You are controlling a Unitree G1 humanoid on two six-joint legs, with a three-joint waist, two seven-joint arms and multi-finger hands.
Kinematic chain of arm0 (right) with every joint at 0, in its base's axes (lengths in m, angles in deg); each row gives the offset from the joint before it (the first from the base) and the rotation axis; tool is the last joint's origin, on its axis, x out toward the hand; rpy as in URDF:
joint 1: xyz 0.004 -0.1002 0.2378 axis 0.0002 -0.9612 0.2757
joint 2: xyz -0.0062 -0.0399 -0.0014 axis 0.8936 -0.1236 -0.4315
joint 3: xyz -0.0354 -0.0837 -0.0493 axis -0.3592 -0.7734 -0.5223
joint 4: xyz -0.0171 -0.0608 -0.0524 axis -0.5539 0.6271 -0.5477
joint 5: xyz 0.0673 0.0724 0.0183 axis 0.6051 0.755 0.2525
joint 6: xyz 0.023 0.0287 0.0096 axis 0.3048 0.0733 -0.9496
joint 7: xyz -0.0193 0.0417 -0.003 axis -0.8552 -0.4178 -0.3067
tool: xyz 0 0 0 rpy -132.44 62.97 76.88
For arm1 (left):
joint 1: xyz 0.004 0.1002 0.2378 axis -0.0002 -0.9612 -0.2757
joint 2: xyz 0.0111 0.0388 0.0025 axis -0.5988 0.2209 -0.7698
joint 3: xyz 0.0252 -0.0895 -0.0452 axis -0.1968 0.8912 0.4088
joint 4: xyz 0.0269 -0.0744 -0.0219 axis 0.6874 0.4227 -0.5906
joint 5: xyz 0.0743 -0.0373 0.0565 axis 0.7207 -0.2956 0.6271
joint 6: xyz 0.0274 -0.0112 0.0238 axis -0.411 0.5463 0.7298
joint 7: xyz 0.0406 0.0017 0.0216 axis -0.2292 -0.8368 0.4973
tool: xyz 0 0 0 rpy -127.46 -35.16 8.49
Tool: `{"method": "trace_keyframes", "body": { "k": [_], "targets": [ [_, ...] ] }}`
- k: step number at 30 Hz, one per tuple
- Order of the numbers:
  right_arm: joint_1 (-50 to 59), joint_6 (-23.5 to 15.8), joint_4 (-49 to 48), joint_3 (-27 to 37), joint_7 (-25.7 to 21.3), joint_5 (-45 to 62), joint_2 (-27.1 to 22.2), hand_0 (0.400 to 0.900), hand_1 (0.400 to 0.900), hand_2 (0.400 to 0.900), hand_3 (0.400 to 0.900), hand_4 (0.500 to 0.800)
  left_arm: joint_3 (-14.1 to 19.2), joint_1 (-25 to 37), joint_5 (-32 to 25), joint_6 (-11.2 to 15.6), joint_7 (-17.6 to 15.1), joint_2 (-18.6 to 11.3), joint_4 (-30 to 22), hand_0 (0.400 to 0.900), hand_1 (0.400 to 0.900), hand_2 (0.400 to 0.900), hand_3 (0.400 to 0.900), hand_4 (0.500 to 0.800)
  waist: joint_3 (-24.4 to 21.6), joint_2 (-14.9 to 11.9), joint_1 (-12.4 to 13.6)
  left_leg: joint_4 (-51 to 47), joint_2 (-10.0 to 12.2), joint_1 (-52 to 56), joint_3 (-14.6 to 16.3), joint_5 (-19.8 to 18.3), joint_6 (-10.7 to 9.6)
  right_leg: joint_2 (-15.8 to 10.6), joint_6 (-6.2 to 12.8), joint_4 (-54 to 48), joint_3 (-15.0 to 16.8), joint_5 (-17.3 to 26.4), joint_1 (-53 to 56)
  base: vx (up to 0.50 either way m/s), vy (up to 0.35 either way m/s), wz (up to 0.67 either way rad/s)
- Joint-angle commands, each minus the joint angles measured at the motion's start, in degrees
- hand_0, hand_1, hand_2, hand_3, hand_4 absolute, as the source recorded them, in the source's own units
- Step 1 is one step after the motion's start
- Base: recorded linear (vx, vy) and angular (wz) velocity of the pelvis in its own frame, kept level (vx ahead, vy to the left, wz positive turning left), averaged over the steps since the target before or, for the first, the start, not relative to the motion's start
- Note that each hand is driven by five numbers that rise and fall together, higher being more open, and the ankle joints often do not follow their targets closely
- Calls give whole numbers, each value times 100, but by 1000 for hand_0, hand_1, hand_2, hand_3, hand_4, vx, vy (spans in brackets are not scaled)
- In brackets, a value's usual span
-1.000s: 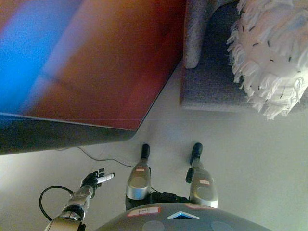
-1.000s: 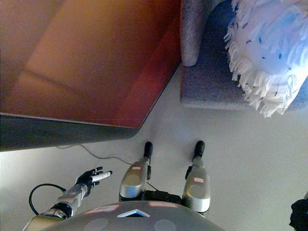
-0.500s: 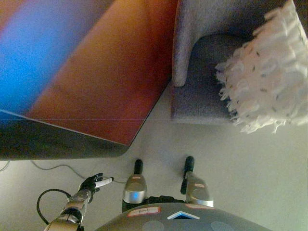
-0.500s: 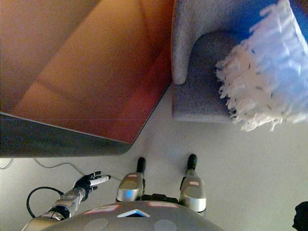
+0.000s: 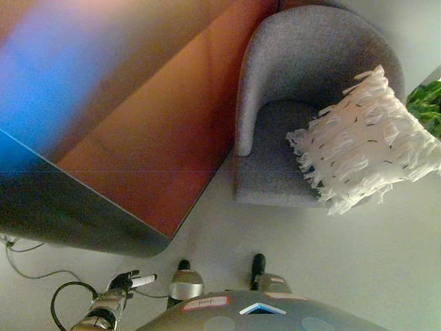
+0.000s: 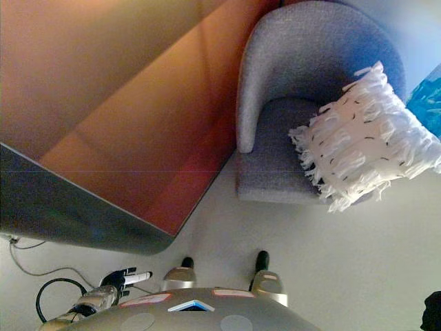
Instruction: Pick up the pillow and put it on the sofa.
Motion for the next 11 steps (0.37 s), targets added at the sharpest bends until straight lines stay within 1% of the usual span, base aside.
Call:
{"method": "trace_keyframes", "body": {
  "k": [1, 7, 11],
  "targets": [
    [269, -357, -372, -251, -33, -264, -688, 900, 900, 900, 900, 800, -325, 84, 145, 10, -346, -290, 299, 900, 900, 900, 900, 800, -254, -233, -19, 49, 195, -140, -49, 54, 157, -323, 309, 464, -71, -972, 726, 8, 8, -6],
    [-287, -336, -450, 162, -147, -250, -653, 900, 900, 900, 900, 800, -353, 172, 9, 61, -353, -239, 427, 900, 900, 900, 900, 800, -273, -269, -102, 25, 161, -71, 17, 24, 181, -337, 332, 414, -28, -951, 801, -15, 31, -4],
    [-1161, -378, -587, 764, -186, -221, -564, 900, 900, 900, 900, 800, -297, 241, -102, 79, -239, -206, 433, 900, 900, 900, 900, 800, -261, -251, -187, 27, 126, -67, 60, 9, 206, -349, 346, 409, 3, -929, 786, -55, 43, -5]
  ]
}}
